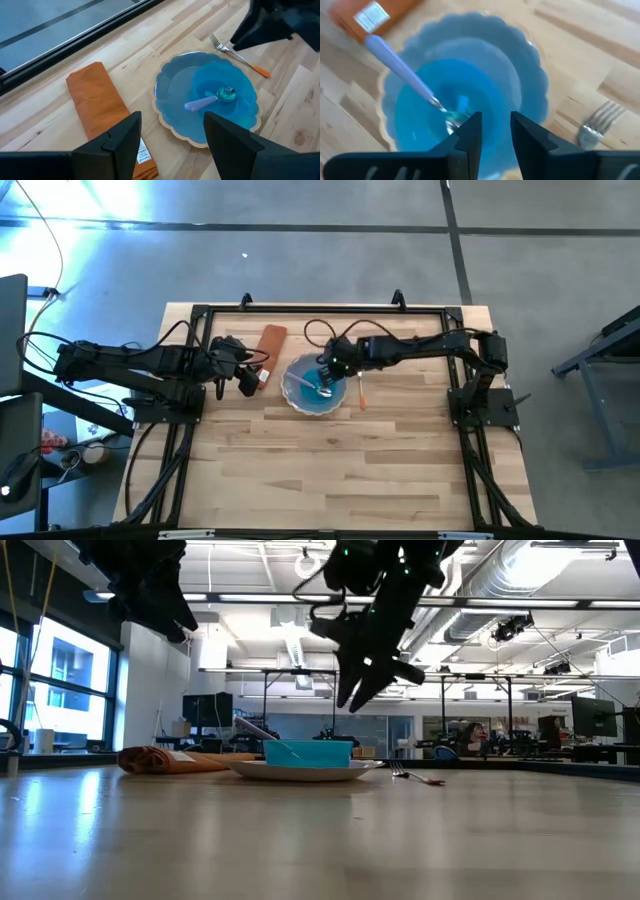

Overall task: Set table place
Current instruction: Adjust the blue bowl

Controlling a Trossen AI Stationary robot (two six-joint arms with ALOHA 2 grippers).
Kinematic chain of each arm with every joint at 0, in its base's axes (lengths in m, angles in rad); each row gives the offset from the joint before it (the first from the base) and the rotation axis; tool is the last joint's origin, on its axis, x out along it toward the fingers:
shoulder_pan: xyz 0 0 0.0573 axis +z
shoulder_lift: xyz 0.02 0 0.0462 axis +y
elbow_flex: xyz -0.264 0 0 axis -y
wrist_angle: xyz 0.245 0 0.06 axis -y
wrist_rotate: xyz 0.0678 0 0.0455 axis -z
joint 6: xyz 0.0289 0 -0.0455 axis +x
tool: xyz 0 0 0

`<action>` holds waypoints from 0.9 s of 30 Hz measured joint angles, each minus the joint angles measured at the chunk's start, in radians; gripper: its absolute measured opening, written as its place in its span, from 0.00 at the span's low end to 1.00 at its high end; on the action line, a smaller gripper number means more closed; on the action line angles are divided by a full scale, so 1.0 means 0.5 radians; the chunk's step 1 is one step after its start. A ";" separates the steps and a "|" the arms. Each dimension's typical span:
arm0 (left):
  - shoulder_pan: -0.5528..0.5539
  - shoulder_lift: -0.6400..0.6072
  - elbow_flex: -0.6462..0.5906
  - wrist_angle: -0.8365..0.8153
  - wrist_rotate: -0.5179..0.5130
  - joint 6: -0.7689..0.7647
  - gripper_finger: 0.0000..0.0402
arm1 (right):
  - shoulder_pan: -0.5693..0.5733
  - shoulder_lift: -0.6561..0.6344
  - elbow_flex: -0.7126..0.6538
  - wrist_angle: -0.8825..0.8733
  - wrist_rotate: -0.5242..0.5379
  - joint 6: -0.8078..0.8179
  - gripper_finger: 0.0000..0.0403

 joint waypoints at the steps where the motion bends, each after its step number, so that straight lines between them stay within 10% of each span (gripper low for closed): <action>1: 0.000 0.000 0.000 0.000 0.000 -0.007 0.51 | -0.023 0.000 -0.004 -0.023 -0.068 -0.032 0.23; 18: 0.000 0.000 0.000 0.004 -0.006 -0.062 0.51 | -0.119 0.118 -0.008 -0.012 -0.594 -0.370 0.22; 27: 0.000 0.001 0.000 0.002 -0.002 -0.097 0.51 | -0.120 0.423 0.459 -0.508 -0.485 -0.730 0.22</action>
